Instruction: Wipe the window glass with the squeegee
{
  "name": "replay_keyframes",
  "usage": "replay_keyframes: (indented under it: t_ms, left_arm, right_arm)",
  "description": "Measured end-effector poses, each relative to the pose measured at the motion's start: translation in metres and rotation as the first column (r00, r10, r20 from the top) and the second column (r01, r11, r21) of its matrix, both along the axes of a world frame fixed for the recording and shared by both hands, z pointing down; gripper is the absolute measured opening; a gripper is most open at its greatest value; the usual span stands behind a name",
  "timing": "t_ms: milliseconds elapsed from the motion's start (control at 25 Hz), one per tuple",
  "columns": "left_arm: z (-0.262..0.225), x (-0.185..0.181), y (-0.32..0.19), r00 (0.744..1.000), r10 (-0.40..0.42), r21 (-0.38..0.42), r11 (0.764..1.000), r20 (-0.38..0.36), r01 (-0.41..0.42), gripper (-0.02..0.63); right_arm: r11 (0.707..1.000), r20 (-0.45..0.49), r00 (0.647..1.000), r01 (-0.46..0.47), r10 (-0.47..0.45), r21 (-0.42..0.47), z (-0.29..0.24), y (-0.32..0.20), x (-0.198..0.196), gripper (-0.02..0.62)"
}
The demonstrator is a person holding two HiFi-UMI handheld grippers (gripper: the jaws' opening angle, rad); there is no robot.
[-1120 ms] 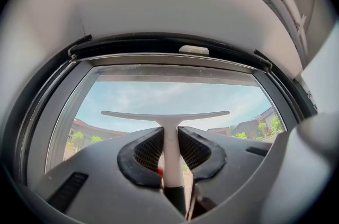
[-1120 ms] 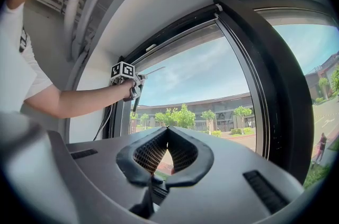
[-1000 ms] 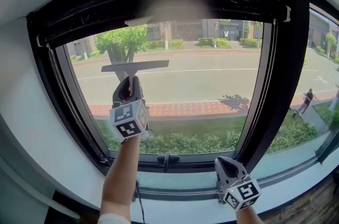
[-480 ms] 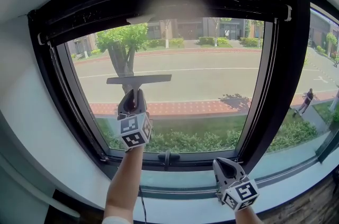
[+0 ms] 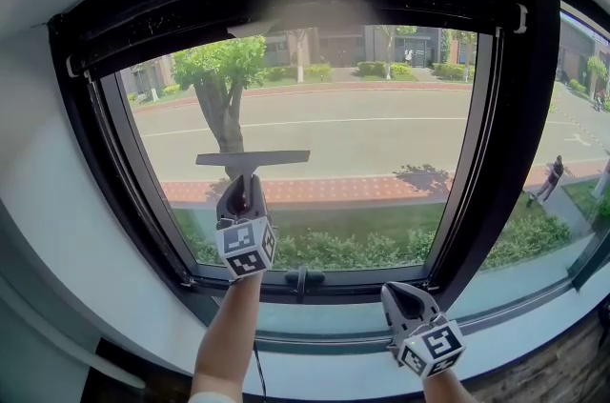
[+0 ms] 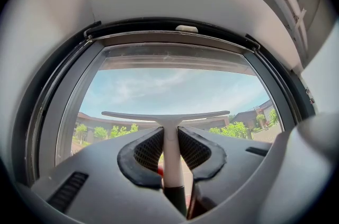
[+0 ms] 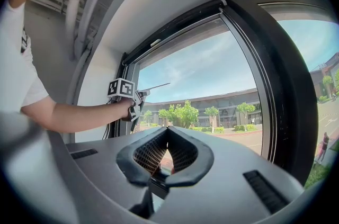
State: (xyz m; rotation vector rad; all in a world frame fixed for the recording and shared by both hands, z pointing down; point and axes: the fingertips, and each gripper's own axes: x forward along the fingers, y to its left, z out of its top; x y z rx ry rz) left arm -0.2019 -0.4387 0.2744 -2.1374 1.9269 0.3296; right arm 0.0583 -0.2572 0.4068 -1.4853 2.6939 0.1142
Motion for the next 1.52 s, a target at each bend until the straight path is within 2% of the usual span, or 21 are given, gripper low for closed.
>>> replay_keyframes:
  t_ms: [880, 1280, 1520]
  left_arm:
    - [0.115, -0.003, 0.003, 1.0, -0.019, -0.146, 0.989, -0.024, 0.016, 0.092]
    - [0.17, -0.004, 0.01, 1.0, -0.023, -0.23, 0.973, 0.022, 0.027, 0.092]
    - [0.203, -0.007, 0.014, 1.0, -0.03, -0.287, 0.957, 0.008, 0.031, 0.092]
  right_arm:
    - [0.999, -0.008, 1.0, 0.025, -0.025, -0.041, 0.018, -0.009, -0.014, 0.011]
    - [0.997, -0.01, 0.999, 0.043, -0.044, -0.056, 0.023, -0.012, -0.02, 0.01]
    - [0.996, -0.015, 0.998, 0.055, -0.056, -0.066, 0.028, -0.012, -0.025, 0.011]
